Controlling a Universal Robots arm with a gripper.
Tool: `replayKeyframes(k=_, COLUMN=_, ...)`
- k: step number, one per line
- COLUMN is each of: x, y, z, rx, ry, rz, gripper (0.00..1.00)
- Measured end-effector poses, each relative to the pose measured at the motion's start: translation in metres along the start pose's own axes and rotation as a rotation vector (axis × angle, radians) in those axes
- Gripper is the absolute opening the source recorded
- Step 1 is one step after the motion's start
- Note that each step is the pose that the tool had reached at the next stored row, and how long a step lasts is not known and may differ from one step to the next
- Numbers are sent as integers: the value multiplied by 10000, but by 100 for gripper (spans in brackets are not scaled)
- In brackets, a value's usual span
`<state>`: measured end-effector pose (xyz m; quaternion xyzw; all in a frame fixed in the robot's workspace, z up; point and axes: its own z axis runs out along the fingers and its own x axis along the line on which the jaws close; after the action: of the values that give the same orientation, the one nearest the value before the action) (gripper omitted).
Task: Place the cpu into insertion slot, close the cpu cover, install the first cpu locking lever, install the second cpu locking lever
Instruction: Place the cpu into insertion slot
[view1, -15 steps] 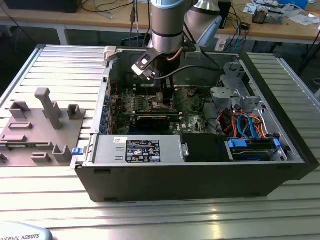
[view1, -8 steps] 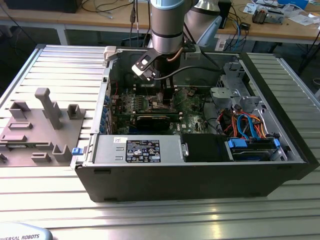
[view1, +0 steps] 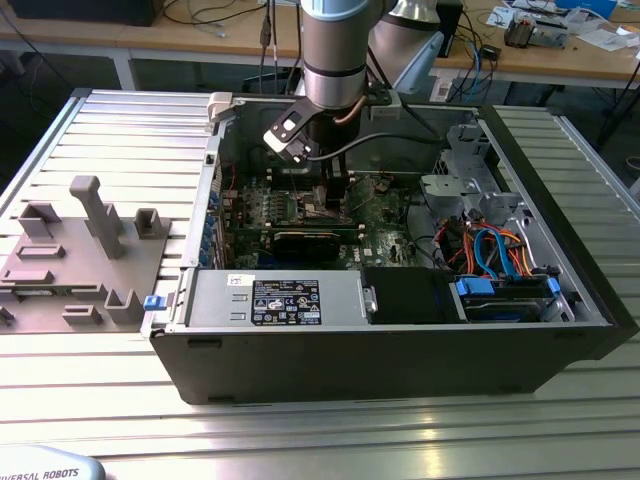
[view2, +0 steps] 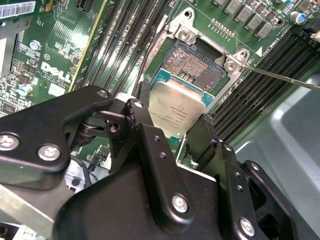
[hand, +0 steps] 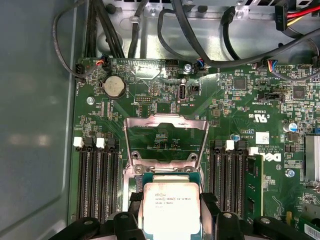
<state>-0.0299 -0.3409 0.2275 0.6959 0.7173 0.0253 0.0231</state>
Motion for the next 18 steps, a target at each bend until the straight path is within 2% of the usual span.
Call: replayKeyframes(k=18, x=0, y=-3, z=38, rx=0, ry=-1, rz=0, gripper=54)
